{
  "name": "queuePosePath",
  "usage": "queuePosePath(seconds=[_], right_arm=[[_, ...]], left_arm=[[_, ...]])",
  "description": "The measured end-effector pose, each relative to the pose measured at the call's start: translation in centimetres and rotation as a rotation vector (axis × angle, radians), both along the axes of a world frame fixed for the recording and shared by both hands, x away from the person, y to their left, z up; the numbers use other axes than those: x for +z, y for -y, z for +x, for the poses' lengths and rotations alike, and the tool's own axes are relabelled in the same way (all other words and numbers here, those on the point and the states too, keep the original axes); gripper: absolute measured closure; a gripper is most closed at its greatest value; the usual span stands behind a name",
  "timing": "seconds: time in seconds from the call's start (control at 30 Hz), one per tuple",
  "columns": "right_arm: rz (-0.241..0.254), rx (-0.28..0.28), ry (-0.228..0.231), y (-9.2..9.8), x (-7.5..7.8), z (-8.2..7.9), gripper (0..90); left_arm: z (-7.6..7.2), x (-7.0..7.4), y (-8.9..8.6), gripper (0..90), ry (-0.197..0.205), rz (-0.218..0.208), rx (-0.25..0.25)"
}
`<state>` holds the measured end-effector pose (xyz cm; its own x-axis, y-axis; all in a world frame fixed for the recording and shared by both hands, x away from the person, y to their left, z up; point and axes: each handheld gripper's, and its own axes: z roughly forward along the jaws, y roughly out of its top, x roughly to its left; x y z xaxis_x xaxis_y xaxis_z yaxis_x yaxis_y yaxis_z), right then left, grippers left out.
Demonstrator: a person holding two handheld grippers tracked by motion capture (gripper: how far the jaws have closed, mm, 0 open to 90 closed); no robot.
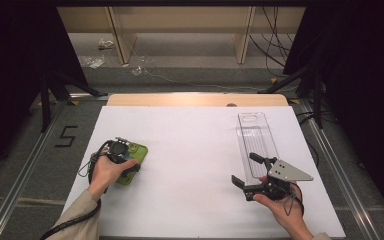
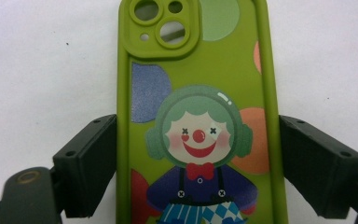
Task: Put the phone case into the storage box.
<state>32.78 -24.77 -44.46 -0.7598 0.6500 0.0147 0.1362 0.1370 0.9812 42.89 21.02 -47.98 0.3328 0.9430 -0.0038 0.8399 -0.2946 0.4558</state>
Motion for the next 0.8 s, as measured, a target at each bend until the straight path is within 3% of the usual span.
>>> queuePosePath(seconds=[0.4,0.8], right_arm=[[0.0,0.0,0.001,0.0,0.0,0.0,4.2],[0.0,0.0,0.0,0.0,0.0,0.0,4.2]], left_arm=[[-0.2,0.5,0.2,15.8,0.029,-0.028,-0.005],[-0.8,1.6,0.9,15.9,0.087,-0.064,-0.029]])
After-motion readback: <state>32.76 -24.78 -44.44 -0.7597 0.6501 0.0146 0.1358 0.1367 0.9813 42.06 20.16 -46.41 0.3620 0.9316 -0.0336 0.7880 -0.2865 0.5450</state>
